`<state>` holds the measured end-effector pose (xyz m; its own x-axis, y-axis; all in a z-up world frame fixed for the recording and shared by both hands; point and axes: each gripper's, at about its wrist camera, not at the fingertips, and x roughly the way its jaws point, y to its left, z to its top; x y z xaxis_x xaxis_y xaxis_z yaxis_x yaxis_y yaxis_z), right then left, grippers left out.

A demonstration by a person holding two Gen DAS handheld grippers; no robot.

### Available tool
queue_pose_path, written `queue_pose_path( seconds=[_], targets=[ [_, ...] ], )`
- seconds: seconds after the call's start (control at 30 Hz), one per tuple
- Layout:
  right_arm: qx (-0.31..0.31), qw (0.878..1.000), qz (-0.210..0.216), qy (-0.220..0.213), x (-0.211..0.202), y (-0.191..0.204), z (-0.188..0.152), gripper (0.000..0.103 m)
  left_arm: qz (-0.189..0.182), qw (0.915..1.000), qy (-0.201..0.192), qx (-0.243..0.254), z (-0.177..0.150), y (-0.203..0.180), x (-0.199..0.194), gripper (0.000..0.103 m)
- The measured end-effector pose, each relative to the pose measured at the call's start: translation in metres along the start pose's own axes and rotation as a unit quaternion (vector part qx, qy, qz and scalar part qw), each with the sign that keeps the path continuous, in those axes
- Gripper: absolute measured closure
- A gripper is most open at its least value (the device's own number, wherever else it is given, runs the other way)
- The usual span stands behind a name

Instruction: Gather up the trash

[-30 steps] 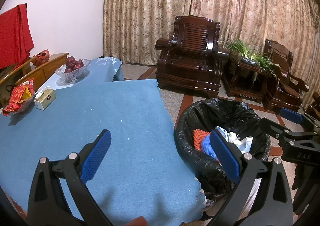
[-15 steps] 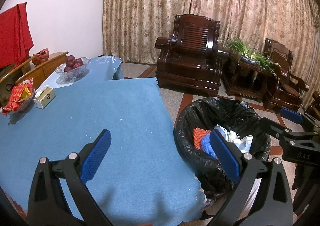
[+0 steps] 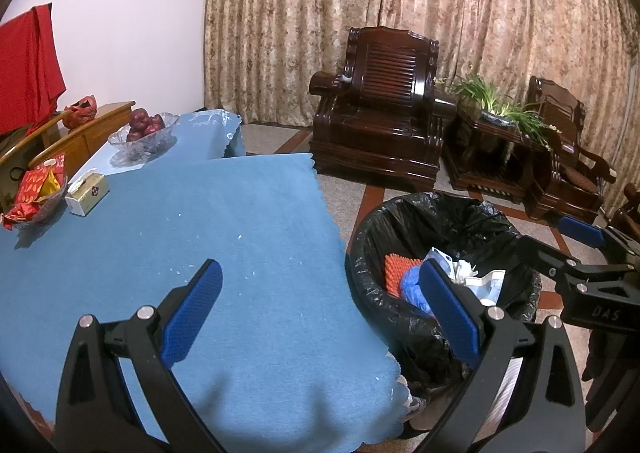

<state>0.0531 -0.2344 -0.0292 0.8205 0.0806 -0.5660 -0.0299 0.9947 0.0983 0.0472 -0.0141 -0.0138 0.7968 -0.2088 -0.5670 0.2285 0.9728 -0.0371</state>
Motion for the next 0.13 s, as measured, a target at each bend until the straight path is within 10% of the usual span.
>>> queue_pose_path(
  seconds=[0.13],
  targets=[
    [0.000, 1.000, 0.000, 0.000, 0.0000, 0.0004, 0.0002, 0.006, 0.000, 1.0000, 0.001, 0.000, -0.0024, 0.0008, -0.0011, 0.007]
  ],
)
